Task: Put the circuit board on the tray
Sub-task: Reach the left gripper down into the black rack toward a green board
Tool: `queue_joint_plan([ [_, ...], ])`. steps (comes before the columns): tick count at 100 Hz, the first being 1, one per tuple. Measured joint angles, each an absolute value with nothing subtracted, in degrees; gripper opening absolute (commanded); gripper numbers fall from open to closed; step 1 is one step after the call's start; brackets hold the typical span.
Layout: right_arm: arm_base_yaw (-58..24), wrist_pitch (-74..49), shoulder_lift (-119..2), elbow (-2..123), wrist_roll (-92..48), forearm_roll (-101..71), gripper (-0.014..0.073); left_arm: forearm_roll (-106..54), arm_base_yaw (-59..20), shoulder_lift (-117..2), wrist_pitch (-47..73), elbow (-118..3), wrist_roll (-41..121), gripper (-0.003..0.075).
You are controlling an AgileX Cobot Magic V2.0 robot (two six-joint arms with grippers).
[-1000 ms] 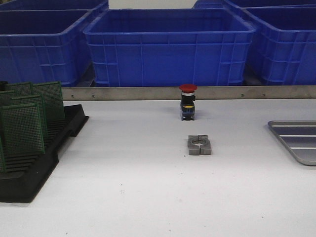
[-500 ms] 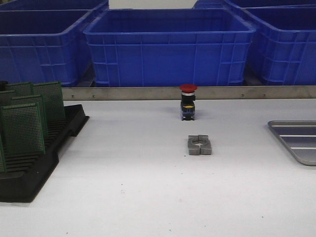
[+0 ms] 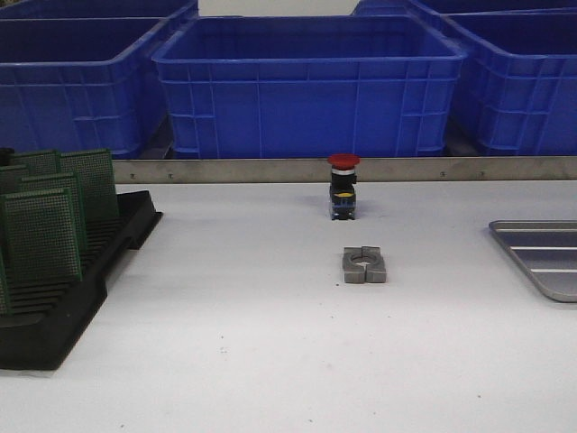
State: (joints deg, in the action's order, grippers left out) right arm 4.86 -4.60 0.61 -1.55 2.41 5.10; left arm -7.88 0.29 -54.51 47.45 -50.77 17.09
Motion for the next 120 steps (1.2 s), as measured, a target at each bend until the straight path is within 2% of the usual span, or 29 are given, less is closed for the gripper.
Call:
queue_joint_plan([
  [9,4.9,-4.6,0.6,-1.6,2.4,5.1,-0.006,-10.7,0.3,-60.0,52.4,-53.6,27.4,0.0363],
  [22,4.9,-4.6,0.6,-1.6,2.4,5.1,-0.006,-15.0,0.3,-67.2,58.5,-56.4,49.3,0.0267],
  [38,4.9,-4.6,0.6,-1.6,2.4,5.1,-0.006,-16.7,0.3,-73.7,58.1,-57.0,67.7,0.0197],
  [83,4.9,-4.6,0.6,-1.6,2.4,5.1,-0.006,-17.9,0.3,-80.8,51.6,-57.2,83.7,0.0204],
  [105,4.9,-4.6,0.6,-1.6,2.4,5.1,-0.006,-18.3,0.3,-81.1,50.8,-57.2,84.4,0.0323],
  [120,4.9,-4.7,0.6,-1.6,2.3,5.1,-0.006,-18.9,0.3,-81.5,50.8,-57.2,84.4,0.0326],
])
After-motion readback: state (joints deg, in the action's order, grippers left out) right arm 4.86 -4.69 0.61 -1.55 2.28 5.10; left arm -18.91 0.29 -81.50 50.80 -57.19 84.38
